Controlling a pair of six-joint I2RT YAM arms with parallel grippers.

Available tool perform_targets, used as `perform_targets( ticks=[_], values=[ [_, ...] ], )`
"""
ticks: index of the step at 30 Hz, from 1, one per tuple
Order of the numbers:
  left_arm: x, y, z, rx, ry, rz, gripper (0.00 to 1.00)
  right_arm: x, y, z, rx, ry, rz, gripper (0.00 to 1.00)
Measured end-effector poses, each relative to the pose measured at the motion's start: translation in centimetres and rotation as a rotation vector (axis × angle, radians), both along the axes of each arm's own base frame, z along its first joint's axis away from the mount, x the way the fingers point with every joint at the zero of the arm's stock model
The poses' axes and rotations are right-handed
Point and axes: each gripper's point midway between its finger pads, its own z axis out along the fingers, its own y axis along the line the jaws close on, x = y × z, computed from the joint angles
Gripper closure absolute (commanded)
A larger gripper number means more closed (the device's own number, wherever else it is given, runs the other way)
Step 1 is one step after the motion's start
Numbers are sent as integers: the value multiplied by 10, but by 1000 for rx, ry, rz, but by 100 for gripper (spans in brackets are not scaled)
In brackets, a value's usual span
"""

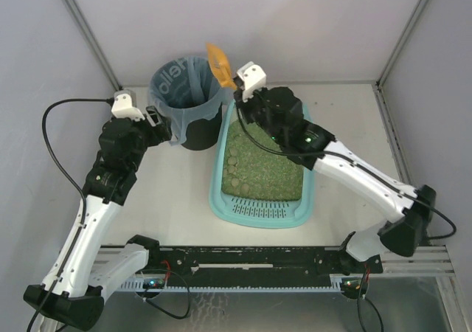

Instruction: Clean the litter box

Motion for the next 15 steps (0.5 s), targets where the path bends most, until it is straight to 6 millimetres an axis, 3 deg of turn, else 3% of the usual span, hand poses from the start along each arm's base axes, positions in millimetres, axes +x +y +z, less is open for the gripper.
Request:
perform_targets(
  ticks=[4,8,15],
  values=[
    [1,-1,-2,1,7,-4,27,-19,-25,9,136,50,31,100],
    [2,-2,-3,1,11,-7,27,-34,-61,15,270,110,17,100],
    [3,-7,-5,-3,19,-31,27,-58,-122,-10,360,301,-112,100]
  ],
)
